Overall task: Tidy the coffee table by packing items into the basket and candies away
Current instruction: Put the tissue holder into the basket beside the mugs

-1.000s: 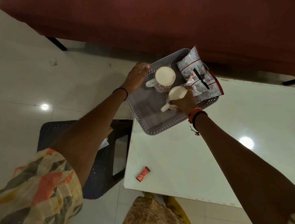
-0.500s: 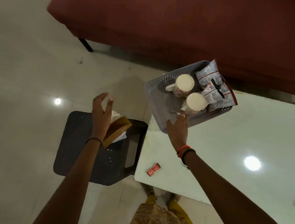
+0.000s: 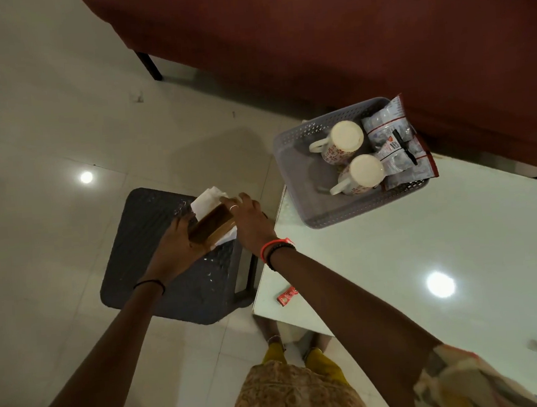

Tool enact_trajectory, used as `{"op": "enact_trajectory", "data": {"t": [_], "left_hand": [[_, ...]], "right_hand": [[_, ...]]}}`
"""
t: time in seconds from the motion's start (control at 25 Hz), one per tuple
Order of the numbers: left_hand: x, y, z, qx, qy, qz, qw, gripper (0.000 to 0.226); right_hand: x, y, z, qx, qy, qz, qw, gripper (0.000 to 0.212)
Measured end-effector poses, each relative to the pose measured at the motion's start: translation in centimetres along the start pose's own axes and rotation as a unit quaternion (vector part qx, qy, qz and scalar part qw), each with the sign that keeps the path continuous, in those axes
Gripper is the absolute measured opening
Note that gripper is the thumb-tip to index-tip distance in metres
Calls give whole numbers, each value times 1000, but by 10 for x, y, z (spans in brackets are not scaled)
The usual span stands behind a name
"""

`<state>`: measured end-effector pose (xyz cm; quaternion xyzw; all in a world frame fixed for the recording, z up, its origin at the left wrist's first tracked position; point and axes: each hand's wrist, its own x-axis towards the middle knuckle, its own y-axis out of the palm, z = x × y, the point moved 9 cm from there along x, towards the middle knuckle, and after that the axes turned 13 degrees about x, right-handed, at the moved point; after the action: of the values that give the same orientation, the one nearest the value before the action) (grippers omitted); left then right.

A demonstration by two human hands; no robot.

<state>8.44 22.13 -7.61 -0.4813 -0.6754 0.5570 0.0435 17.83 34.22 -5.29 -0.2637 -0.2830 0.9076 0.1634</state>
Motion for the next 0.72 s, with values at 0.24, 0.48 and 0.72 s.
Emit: {"op": "enact_trajectory", "data": {"t": [0.24, 0.48, 0.72], "left_hand": [[6, 5, 4, -16, -24, 3, 1000, 67], [9, -17, -10, 61, 28, -7, 998, 58], [41, -58, -80, 113, 164, 23, 980, 55]], "right_hand": [[11, 13, 6, -65, -9, 17, 998, 61], [1, -10, 13, -23, -18, -8, 1000, 58], [-13, -75, -6, -11, -11, -62, 998, 42]]}}
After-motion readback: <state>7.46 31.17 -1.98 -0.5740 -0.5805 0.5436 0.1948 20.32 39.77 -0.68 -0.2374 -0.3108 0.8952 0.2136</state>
